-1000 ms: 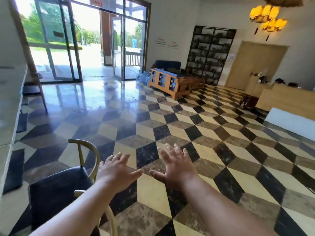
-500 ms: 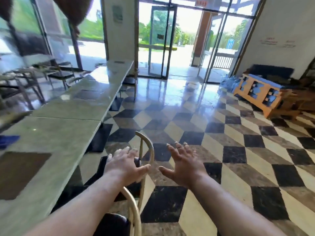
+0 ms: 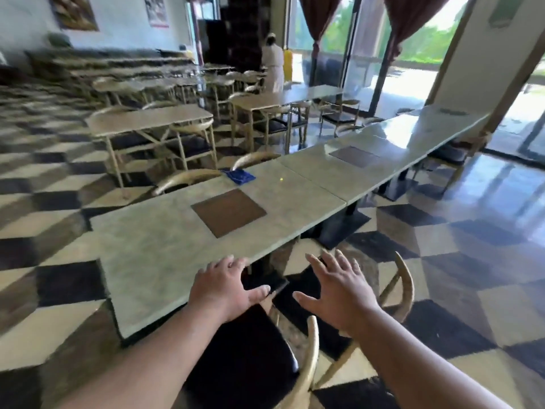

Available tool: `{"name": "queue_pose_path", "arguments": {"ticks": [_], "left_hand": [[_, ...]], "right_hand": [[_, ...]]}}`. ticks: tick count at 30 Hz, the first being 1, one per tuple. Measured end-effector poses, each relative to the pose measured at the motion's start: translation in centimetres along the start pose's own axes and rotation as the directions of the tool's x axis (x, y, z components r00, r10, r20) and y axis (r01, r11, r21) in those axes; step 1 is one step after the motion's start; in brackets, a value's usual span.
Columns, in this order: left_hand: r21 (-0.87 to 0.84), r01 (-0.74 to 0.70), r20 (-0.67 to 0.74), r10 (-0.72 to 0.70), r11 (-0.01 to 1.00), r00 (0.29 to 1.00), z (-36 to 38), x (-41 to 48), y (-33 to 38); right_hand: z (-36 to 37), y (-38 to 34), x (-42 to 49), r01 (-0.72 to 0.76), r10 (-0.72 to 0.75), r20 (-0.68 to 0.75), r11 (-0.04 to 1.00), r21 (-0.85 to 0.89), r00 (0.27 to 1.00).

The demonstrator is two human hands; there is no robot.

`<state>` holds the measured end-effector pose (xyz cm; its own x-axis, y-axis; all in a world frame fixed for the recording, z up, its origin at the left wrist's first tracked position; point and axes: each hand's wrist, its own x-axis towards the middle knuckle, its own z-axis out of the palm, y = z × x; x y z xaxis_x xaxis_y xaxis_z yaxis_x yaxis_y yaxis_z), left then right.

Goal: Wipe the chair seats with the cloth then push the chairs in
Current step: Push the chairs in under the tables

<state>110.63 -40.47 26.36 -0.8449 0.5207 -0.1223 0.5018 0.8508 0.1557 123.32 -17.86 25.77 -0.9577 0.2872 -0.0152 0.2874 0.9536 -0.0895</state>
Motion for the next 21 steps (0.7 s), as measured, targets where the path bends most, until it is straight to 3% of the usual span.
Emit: {"name": "queue_pose_path", "arguments": {"ticks": [6, 14, 21], "left_hand": [[-0.056, 0.178, 0.009, -0.177, 0.983, 0.984, 4.0, 0.6, -5.1], [-0.100, 0.364, 0.165, -0.345, 0.926, 0.924, 12.3, -0.6, -6.0], [-0.062, 0.524, 0.266, -0.492, 0.849, 0.829, 20.1, -4.5, -3.3]], "right_hand": [[4.3, -4.2, 5.6, 0.208, -0.203, 0.101, 0.977, -0.040, 0.974], [12.5, -4.6, 8.2, 0.394, -0.374, 0.234, 0.918, -0.046, 0.897], [20.2, -1.5, 7.3, 0.596, -0.533, 0.407, 0.802, -0.036, 0.742]]}}
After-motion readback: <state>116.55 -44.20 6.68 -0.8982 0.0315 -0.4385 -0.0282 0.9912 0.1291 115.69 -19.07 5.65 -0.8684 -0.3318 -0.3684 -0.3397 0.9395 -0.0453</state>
